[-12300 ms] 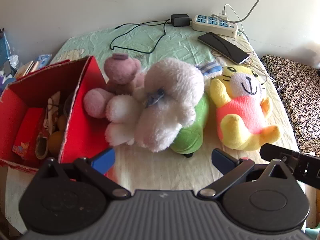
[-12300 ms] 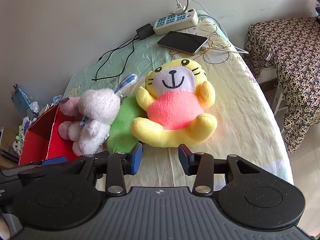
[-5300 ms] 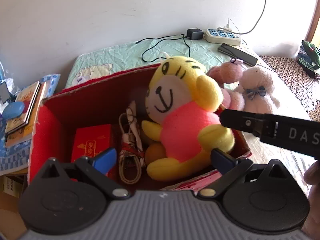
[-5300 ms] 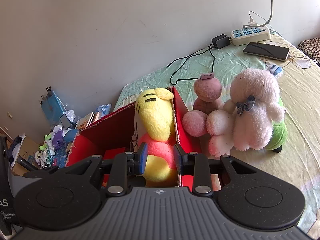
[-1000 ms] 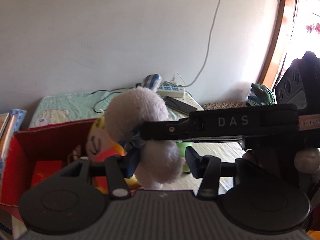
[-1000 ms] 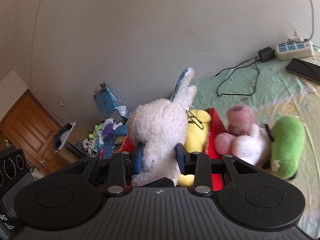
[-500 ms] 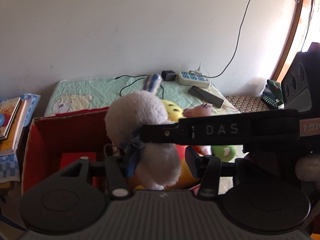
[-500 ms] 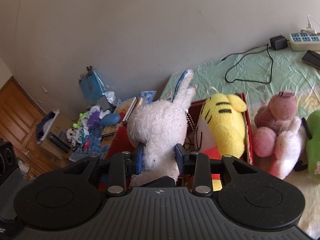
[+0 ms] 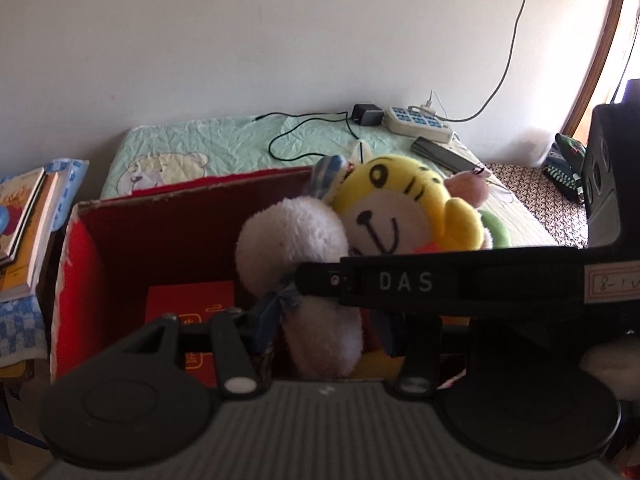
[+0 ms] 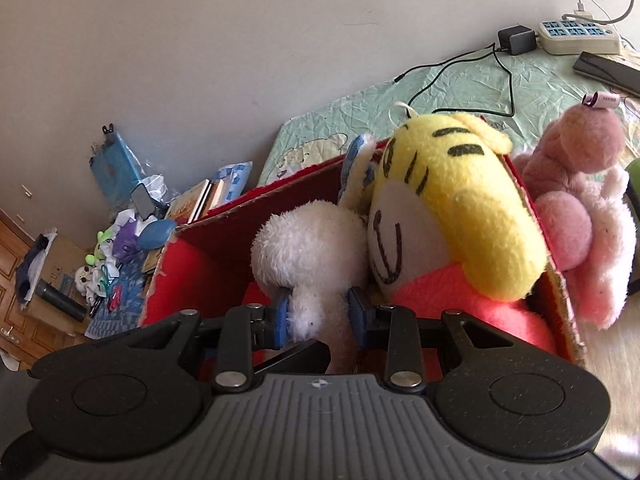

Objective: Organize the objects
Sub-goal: 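Lift the white bunny with the right gripper and carry it over the box, then lower the white bunny into the box beside the tiger and release it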

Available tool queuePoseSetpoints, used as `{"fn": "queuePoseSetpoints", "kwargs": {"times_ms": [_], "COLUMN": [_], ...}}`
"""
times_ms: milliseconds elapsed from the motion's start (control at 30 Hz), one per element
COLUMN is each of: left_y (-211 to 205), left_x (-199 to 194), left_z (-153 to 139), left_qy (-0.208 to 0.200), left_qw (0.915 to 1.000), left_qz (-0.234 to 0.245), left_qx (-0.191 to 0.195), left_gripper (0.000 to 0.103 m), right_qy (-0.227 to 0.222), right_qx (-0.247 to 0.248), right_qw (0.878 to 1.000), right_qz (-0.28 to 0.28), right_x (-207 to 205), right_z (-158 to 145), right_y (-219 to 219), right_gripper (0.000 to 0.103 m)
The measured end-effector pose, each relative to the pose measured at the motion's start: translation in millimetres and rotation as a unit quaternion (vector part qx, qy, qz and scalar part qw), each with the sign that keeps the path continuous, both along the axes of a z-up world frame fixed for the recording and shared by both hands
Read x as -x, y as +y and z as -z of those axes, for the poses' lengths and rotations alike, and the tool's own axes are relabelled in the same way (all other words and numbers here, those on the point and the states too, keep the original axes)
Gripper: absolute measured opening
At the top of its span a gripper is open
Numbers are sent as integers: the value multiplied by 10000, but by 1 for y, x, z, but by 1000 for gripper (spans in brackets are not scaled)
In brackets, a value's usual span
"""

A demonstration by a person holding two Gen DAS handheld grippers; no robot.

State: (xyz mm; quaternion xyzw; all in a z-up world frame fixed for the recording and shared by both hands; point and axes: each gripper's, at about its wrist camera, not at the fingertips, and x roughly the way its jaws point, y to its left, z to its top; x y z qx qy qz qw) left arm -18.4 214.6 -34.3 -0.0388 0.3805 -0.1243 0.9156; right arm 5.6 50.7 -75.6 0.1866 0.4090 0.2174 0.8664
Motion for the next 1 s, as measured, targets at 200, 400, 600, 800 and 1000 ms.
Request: {"fn": "queuePoseSetpoints", "kwargs": {"times_ms": [200, 400, 600, 800, 1000], "left_y": [7, 1, -6, -20, -21], "left_x": [-12, -12, -10, -7, -5], "left_z": [13, 20, 23, 27, 26], "left_qy": [224, 305, 419, 427, 563], "left_qw": [9997, 9992, 9988, 9981, 9964], "left_qz": [6, 106, 109, 152, 37], "left_qx": [-100, -216, -232, -413, -631], "left_gripper": [51, 51, 54, 58, 60], "right_qy": [138, 199, 224, 153, 158], "right_qx": [175, 53, -165, -171, -211], "right_qw": [9997, 9998, 9995, 9993, 9991], "right_qz": [41, -20, 142, 309, 331], "right_x": [-7, -6, 1, 5, 6], "right_z": [8, 5, 0, -5, -2], "right_y": [10, 5, -10, -19, -27], "right_gripper": [33, 34, 33, 30, 18]}}
